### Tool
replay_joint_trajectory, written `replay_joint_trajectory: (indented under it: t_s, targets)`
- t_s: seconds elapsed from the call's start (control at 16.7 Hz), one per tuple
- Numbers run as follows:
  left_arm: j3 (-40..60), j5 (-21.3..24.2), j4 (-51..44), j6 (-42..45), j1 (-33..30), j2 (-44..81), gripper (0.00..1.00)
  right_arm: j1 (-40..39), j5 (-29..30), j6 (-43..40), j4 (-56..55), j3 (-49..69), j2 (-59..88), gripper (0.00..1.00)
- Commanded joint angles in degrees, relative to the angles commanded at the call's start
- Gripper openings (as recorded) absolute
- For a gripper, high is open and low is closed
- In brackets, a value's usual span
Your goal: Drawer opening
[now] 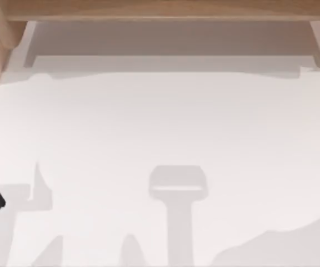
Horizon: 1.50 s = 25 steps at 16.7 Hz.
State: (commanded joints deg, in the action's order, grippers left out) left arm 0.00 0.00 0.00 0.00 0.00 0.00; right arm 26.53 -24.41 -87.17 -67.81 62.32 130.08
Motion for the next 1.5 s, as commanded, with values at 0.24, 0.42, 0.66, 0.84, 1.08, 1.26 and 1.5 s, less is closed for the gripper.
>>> replay_joint_trajectory:
  t_s: [0.24,0.42,0.66,0.84,1.08,1.26,1.5]
  targets:
    - [0.0,0.0,0.0,0.0,0.0,0.0,1.0,-0.21,0.18,-2.08,-1.39,0.67,1.78,1.0]
    - [0.0,0.0,0.0,0.0,0.0,0.0,1.0,0.13,0.12,-1.99,-1.23,0.39,1.63,1.0]
    - [0.0,0.0,0.0,0.0,0.0,0.0,1.0,-0.67,0.65,-2.08,0.17,3.41,2.95,1.0]
    - [0.0,0.0,0.0,0.0,0.0,0.0,1.0,-1.43,1.43,-2.11,1.91,6.65,4.48,1.0]
    - [0.0,0.0,0.0,0.0,0.0,0.0,1.0,-1.57,1.58,-2.12,2.24,7.25,4.76,1.0]
    - [0.0,0.0,0.0,0.0,0.0,0.0,1.0,-1.57,1.58,-2.12,2.24,7.25,4.76,0.77]
    - [0.0,0.0,0.0,0.0,0.0,0.0,1.0,-1.57,1.58,-2.12,2.24,7.25,4.76,0.47]
